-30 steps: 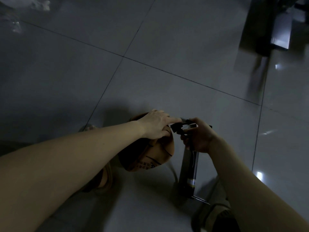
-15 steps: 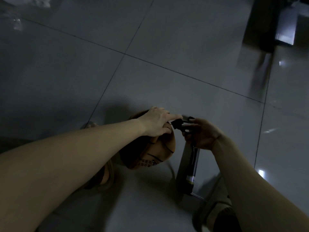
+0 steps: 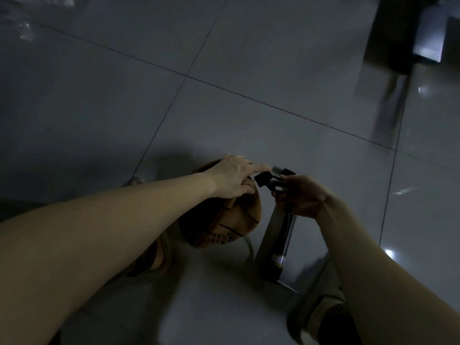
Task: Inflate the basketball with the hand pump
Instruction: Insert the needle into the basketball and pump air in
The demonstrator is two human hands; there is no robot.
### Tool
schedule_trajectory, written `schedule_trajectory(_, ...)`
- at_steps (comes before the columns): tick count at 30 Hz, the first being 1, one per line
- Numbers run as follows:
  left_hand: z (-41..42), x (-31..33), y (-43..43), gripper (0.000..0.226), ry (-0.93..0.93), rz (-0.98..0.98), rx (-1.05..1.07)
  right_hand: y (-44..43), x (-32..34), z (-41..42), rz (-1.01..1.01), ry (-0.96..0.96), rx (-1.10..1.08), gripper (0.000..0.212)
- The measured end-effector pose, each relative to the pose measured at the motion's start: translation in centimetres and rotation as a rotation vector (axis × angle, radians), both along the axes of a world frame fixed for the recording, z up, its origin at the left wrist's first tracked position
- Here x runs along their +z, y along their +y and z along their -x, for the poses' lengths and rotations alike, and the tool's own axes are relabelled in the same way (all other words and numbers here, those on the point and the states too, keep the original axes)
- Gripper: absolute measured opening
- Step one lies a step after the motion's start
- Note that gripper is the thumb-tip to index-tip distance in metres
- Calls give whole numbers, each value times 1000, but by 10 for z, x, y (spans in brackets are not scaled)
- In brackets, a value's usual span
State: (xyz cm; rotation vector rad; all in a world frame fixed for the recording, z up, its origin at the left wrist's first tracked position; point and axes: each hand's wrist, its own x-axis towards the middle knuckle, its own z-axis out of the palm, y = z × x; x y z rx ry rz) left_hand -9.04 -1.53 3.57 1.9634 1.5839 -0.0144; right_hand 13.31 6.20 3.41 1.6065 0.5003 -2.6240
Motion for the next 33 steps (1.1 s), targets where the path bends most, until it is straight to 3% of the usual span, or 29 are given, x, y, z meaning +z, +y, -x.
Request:
schedule_trajectory(9, 3, 6, -1, 67, -26, 12, 35, -3, -7, 6, 12, 24, -12, 20)
schedule_trajectory(13, 4, 6, 2, 66, -25, 12, 56, -2, -9, 6, -88, -38, 23, 23)
schedule_trajectory(18, 21, 1, 13, 67, 24, 65, 140, -3, -27, -13, -372, -410, 150, 34)
schedule_trajectory(22, 32, -5, 23, 66, 34, 129, 199, -8, -52, -31, -547, -712, 246, 17)
schedule_trajectory(26, 34, -9, 33, 64, 75, 181, 236, -14, -75, -32, -560, -773, 386, 22)
schedule_trajectory(31, 37, -22, 43, 67, 104, 285, 311, -23, -103, -23, -548, -791, 352, 48)
schedule_trajectory(33, 39, -28, 44, 68, 128, 296, 321, -27, -112, -22, -587, -842, 328, 47)
